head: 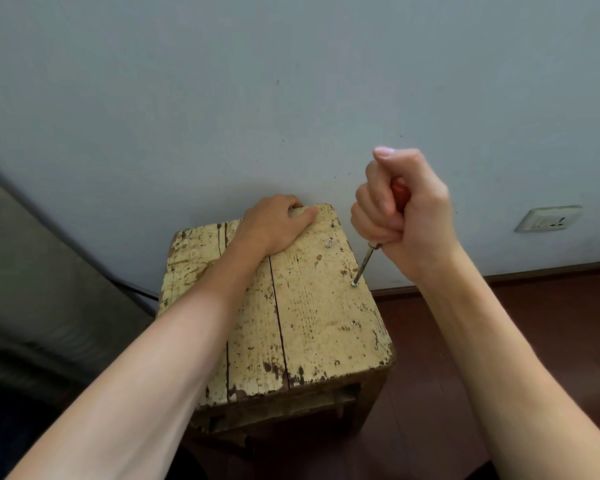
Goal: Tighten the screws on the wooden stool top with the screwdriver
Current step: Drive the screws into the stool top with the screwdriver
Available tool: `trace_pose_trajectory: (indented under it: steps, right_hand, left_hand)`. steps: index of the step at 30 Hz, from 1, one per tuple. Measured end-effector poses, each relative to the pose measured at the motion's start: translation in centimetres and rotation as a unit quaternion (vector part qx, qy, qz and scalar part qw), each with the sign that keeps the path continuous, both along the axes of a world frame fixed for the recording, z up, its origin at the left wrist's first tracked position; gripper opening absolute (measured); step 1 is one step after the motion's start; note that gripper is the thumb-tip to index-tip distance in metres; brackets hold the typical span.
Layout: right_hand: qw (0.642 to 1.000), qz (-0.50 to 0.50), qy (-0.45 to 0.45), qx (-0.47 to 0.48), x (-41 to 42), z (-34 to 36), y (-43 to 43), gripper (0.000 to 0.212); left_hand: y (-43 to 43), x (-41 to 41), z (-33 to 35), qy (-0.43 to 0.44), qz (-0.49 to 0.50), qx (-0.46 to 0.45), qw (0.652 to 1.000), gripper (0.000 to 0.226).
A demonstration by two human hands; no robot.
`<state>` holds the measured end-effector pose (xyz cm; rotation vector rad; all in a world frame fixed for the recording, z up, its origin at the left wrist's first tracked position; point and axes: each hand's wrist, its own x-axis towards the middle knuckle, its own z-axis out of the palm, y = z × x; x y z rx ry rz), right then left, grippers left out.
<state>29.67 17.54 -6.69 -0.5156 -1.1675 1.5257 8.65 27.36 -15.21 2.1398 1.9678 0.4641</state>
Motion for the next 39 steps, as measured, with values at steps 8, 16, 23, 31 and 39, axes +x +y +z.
trace_pose_trajectory:
  steps: [8, 16, 23, 31, 39]
  right_hand:
    - [0.935, -0.352, 0.003, -0.032, -3.5, -0.6, -1.7, 0.053]
    - [0.988, 0.065, -0.13, 0.054, 0.3, 0.6, -0.2, 0.031]
    - [0.992, 0.011, -0.115, 0.057, -1.2, 0.3, -0.8, 0.057]
    - [0.955, -0.289, -0.016, -0.058, -3.3, -0.2, -1.9, 0.049]
    - [0.994, 0.069, -0.088, 0.015, 0.4, 0.3, 0.0, 0.025]
  left_hand:
    - [0.1, -0.1, -0.2, -0.009, 0.006, -0.007, 1.0, 0.058]
    - [-0.2, 0.0, 0.1, -0.02, -0.01, -0.026, 0.999, 0.067]
    - [-0.3, 0.1, 0.3, -0.02, 0.008, -0.004, 1.0, 0.065]
    - [0.2, -0.3, -0.5, -0.014, 0.006, -0.005, 1.0, 0.059]
    - [-0.1, -0.2, -0.1, -0.01, -0.005, -0.002, 1.0, 0.064]
